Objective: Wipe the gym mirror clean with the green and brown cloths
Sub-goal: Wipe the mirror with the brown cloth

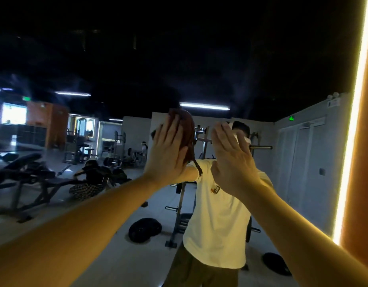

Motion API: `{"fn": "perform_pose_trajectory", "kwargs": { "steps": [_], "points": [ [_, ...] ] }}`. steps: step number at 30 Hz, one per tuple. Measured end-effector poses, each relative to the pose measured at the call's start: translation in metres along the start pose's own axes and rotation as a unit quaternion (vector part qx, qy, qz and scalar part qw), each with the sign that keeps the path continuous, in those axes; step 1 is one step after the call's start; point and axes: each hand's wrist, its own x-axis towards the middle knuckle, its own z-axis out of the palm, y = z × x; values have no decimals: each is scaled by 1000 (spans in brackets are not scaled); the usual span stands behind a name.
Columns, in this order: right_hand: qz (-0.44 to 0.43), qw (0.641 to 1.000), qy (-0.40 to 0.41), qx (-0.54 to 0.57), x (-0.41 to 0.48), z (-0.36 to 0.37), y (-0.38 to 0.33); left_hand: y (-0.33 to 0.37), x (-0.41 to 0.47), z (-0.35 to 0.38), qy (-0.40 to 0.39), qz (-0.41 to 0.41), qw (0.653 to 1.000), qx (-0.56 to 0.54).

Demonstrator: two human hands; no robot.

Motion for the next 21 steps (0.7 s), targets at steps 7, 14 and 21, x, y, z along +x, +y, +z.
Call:
{"fn": "perform_pose_trajectory", "kwargs": {
  "steps": [7,14,21],
  "points": [
    [-6,999,2,50,-2,-4,-3,10,-65,6,-118,278,951,60],
    [85,987,117,75,-39,-25,33,-7,108,-24,9,53,996,66],
    [152,975,125,103,-61,-31,72,102,108,13,32,165,986,7]
  ]
}}
